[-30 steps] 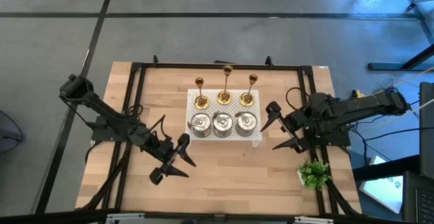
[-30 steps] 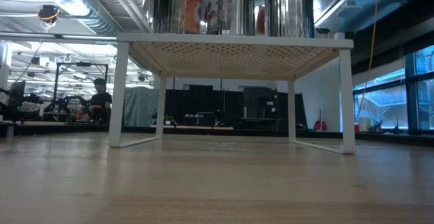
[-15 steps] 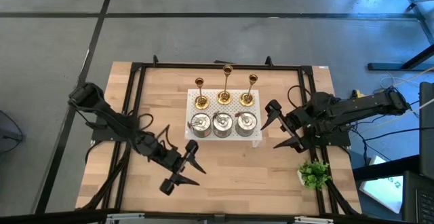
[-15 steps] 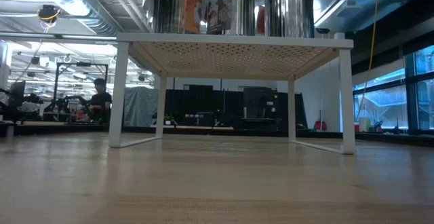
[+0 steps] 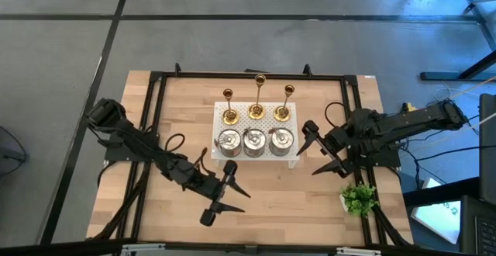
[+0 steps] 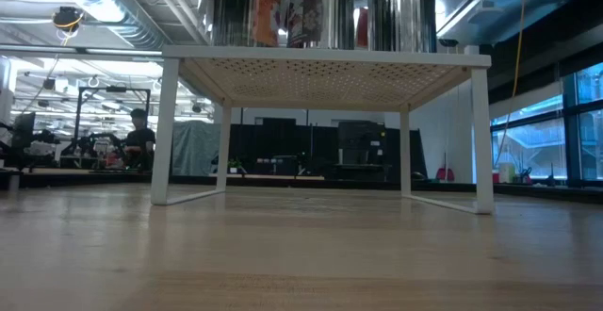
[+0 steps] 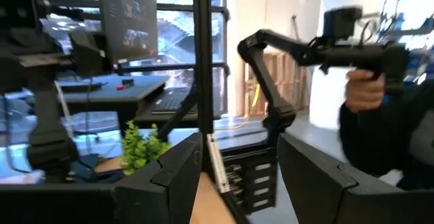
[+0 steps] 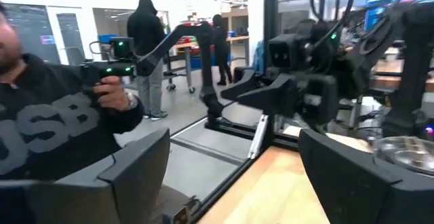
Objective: Pick & Place candle stick holders
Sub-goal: Adjust the silver scented candles on the shelf
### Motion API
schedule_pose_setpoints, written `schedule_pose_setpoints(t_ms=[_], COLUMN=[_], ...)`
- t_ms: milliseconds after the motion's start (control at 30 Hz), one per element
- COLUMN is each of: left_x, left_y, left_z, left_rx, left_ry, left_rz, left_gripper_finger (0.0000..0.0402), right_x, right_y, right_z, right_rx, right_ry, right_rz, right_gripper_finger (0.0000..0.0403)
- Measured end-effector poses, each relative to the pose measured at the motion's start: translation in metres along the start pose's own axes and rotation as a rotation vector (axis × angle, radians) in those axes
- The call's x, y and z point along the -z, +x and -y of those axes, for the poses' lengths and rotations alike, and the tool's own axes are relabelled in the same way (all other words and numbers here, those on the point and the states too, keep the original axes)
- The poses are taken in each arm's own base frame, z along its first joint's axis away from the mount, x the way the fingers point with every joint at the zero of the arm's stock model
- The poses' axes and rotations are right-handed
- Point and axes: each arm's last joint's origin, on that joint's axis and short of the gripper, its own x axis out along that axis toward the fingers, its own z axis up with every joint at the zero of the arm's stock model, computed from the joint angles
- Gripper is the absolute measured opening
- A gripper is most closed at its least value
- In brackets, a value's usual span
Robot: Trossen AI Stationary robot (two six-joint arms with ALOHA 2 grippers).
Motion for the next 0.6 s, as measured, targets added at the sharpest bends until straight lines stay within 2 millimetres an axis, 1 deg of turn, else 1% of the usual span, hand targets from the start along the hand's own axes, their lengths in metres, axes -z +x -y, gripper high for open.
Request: schedule_pose_setpoints(t_ms=[133,267,433,600], left_x=[-0.008,-0.005,-0.009,-0.021], left_y=[0.000,-0.006,-0.015,-0.029], left_z=[0.004,0.009,0.016,0.020], left_rx=[-0.110,-0.265,-0.403,-0.593], left_ry=[0.083,0.147,0.182,0.194], left_rz=[-0.077,-0.204,-0.245,-0.248], left_gripper_finger=[0.0188,0.0185,0.0184,0.0181], right_x=[0.000,-0.001,0.003,0.008], right_y=[0.002,0.003,0.003,0.002], right_z=[-0.006,-0.009,-0.006,-0.002], right_rx=[-0.034,-0.040,0.049,0.171], right_ry=[0.003,-0.001,0.012,0.033], right_rz=[0.005,0.011,-0.019,-0.076], right_gripper_finger=[0.0328,0.0328,0.0328,0.0328])
